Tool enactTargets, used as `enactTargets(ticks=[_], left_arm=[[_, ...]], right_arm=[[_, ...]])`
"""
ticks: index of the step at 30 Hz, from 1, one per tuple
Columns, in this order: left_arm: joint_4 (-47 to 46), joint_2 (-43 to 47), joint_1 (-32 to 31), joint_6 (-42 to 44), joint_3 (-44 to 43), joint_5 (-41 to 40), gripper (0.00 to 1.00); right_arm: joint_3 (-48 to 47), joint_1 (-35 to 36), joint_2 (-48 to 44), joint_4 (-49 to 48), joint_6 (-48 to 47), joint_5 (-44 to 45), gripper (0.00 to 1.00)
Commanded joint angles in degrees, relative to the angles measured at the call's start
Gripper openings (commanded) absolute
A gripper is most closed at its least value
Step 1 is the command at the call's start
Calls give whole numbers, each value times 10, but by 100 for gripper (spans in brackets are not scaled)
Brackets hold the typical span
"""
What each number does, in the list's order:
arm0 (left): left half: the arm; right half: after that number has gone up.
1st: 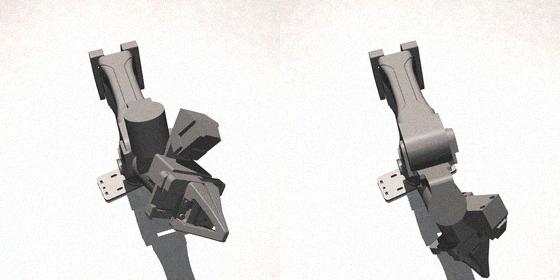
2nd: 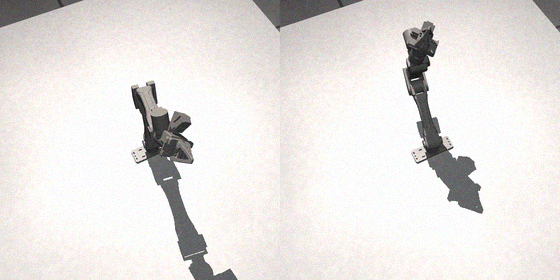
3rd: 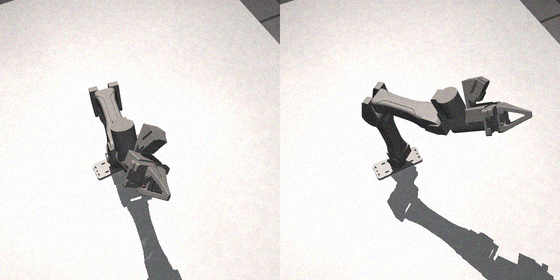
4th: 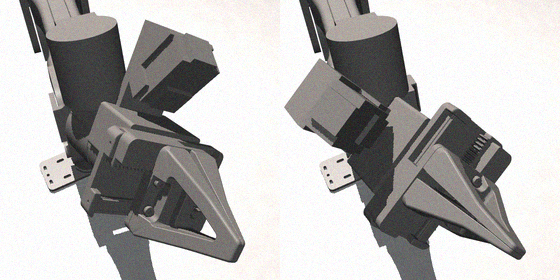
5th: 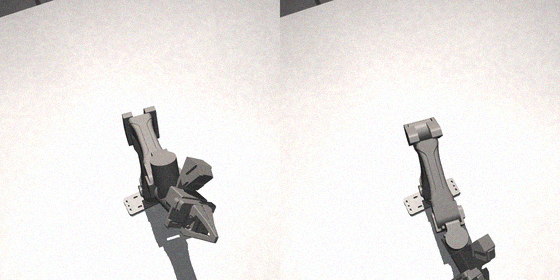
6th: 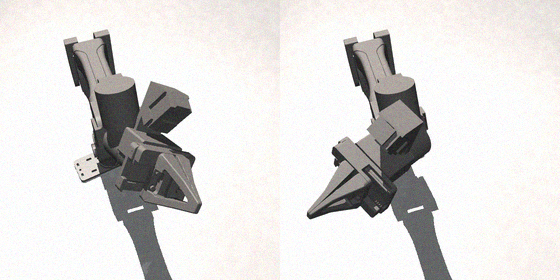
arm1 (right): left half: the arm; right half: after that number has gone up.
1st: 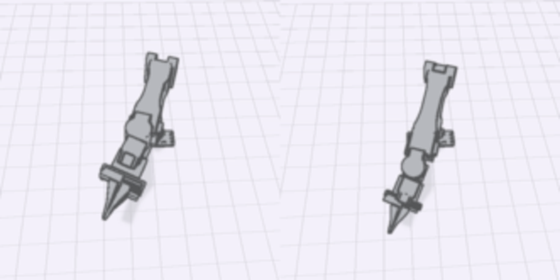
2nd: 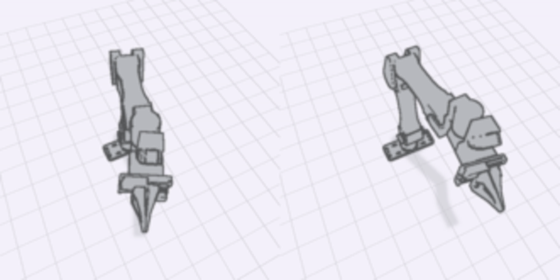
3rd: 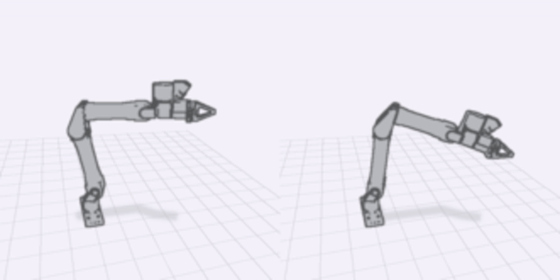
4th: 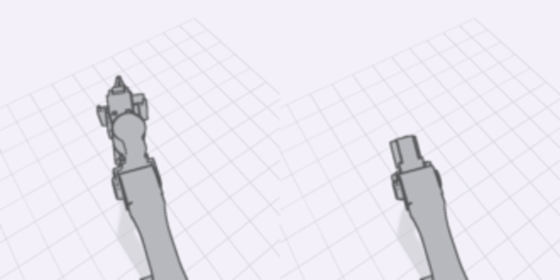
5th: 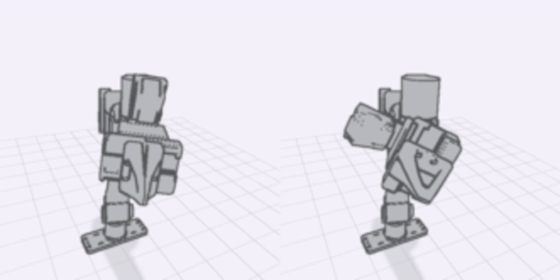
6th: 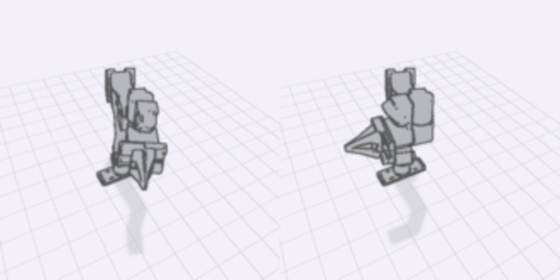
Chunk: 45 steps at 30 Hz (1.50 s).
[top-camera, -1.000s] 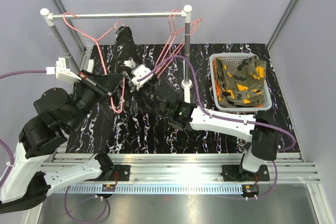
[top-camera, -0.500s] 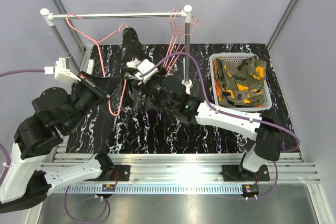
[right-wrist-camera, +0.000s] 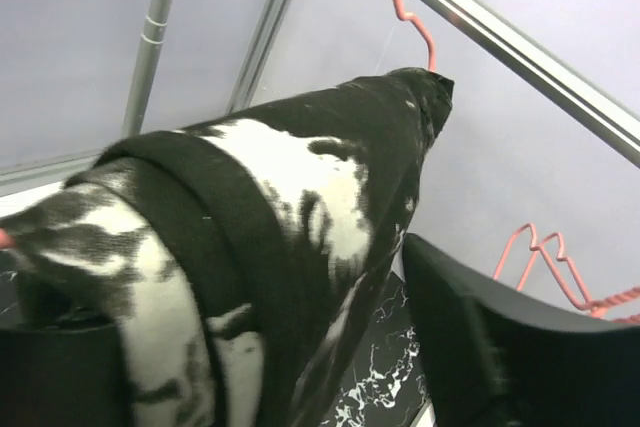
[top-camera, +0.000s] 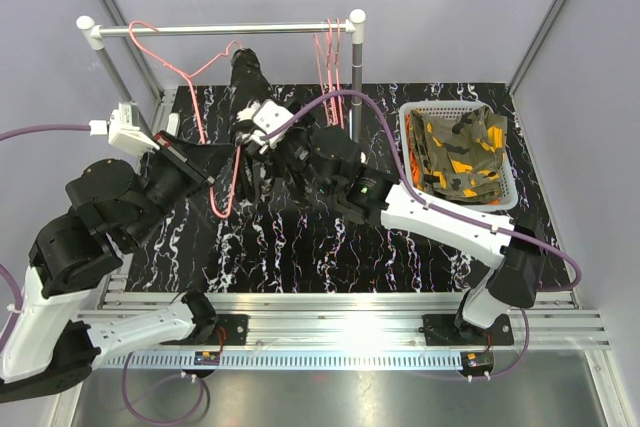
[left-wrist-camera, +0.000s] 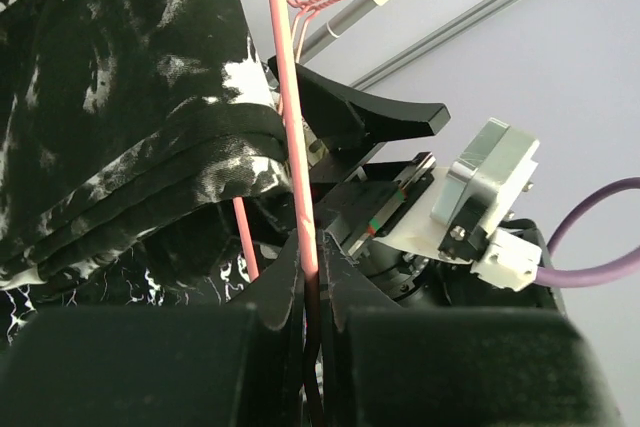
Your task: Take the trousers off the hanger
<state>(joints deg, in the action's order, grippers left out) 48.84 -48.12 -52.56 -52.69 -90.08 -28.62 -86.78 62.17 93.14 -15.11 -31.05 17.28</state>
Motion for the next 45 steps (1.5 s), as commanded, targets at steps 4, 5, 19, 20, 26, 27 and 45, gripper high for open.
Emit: enactTargets(ticks=[4, 5, 19, 20, 26, 27, 45], left_arm=[[-59, 0, -1, 26, -1, 15, 0], [-54, 0, -1, 27, -1, 15, 0], [-27, 104, 0, -52, 263, -6, 0], [-27, 107, -1, -60, 278, -1, 0], [-40, 140, -2, -92, 371, 18, 0], [-41, 145, -2, -94, 380, 18, 0], [6, 167, -2, -111, 430, -35, 0]], right_arm=[[-51, -7, 0, -14, -42, -26, 43], [-53, -7, 1, -8, -48, -26, 35], [-149, -6, 37, -68, -164, 91, 0], [-157, -7, 39, -68, -170, 94, 0], [-233, -6, 48, -54, -210, 104, 0], [-242, -7, 43, -51, -208, 104, 0], [-456, -7, -64, 196, -127, 115, 0]])
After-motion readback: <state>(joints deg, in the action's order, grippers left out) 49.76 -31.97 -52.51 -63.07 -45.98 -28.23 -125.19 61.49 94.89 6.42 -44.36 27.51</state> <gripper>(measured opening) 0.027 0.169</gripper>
